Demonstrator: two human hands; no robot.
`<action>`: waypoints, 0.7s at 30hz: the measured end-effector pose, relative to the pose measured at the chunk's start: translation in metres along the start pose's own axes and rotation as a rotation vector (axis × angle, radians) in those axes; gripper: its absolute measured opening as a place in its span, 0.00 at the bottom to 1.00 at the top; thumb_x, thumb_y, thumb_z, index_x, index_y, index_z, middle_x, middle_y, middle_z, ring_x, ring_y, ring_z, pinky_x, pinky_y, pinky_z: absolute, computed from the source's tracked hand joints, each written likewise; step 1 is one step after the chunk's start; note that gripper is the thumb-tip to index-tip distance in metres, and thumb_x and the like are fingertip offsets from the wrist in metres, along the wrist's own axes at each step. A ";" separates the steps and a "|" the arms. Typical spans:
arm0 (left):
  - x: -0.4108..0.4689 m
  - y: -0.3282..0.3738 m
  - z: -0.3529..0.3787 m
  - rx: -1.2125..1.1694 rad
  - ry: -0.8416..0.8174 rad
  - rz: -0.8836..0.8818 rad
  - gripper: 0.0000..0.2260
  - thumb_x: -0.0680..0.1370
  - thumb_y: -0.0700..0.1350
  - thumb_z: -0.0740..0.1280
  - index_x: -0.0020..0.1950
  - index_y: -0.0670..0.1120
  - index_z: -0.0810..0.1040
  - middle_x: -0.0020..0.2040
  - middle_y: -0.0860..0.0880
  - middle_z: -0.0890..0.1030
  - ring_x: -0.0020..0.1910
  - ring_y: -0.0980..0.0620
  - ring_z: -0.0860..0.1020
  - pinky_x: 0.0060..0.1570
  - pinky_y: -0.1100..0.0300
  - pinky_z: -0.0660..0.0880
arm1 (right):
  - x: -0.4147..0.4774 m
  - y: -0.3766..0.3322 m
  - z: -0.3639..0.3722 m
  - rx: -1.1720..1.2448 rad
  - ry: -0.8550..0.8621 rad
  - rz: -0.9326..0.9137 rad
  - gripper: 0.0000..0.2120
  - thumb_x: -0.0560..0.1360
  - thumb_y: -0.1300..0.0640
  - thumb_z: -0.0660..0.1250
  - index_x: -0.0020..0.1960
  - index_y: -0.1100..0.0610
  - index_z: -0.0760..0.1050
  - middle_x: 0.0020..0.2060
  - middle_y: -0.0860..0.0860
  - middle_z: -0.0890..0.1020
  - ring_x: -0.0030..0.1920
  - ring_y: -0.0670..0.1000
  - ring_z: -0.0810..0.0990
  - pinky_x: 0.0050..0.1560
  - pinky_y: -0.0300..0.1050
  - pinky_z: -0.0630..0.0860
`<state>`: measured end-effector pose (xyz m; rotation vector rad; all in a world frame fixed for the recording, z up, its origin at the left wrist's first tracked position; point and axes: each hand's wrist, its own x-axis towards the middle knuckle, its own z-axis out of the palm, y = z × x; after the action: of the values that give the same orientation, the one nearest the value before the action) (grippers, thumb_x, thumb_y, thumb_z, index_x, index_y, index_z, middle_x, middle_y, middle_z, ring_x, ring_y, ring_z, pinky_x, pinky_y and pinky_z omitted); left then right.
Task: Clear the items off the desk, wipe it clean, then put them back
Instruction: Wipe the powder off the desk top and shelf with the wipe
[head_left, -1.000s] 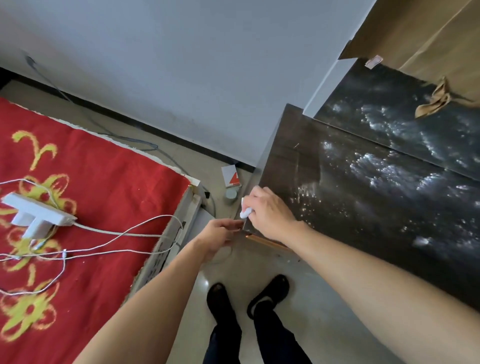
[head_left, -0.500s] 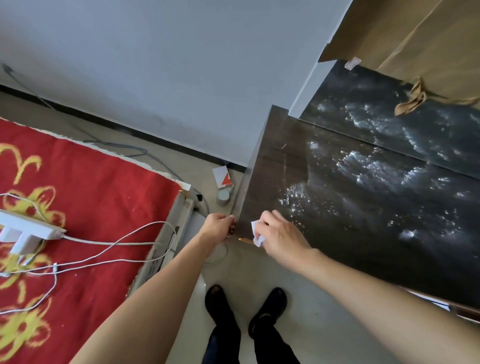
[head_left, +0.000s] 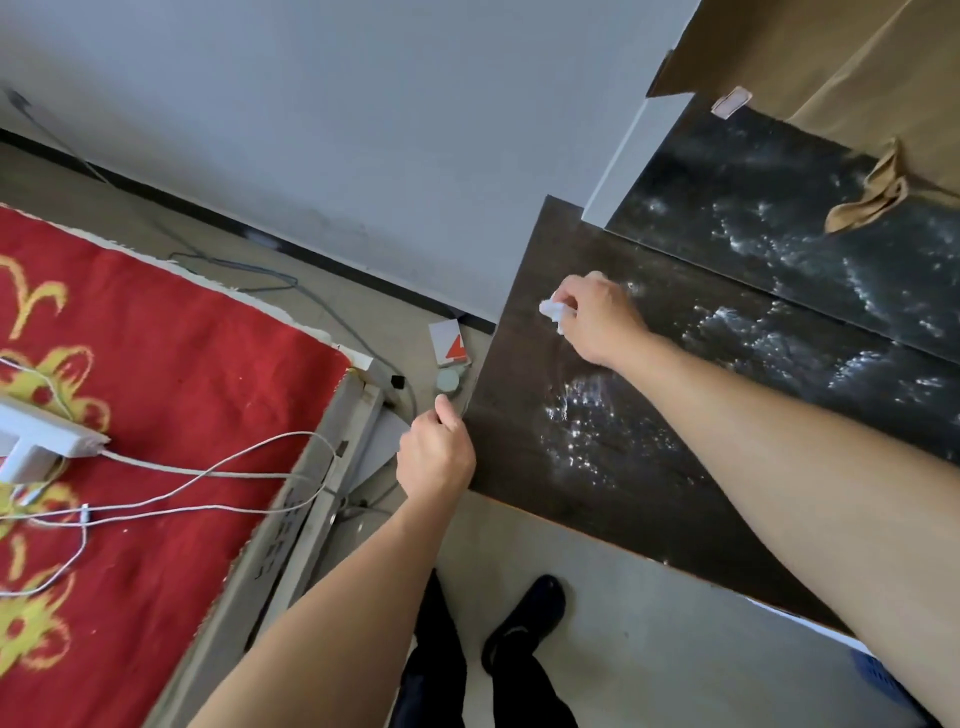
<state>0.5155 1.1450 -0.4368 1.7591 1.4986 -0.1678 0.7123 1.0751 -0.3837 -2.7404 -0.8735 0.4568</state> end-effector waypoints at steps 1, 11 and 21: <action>0.000 0.000 0.000 0.018 0.015 0.012 0.25 0.81 0.56 0.47 0.51 0.43 0.79 0.51 0.43 0.80 0.50 0.43 0.76 0.49 0.52 0.68 | -0.006 -0.005 0.008 -0.016 -0.004 -0.045 0.06 0.76 0.61 0.61 0.48 0.56 0.76 0.50 0.55 0.74 0.48 0.57 0.74 0.45 0.45 0.70; -0.011 0.010 -0.007 0.051 0.049 0.052 0.26 0.82 0.56 0.46 0.52 0.43 0.79 0.49 0.42 0.79 0.47 0.43 0.76 0.50 0.52 0.69 | -0.163 0.031 -0.016 -0.255 -0.590 -0.329 0.05 0.71 0.56 0.65 0.43 0.55 0.79 0.43 0.50 0.72 0.50 0.54 0.74 0.40 0.43 0.65; -0.012 0.009 -0.004 0.068 0.083 0.052 0.26 0.82 0.58 0.46 0.53 0.44 0.79 0.48 0.43 0.80 0.46 0.44 0.76 0.49 0.52 0.70 | -0.102 -0.013 0.012 -0.046 -0.303 -0.337 0.05 0.76 0.59 0.61 0.48 0.53 0.75 0.47 0.52 0.72 0.49 0.53 0.72 0.45 0.48 0.73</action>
<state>0.5182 1.1383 -0.4236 1.8771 1.5204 -0.1218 0.6219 1.0265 -0.3684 -2.5259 -1.4046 0.8011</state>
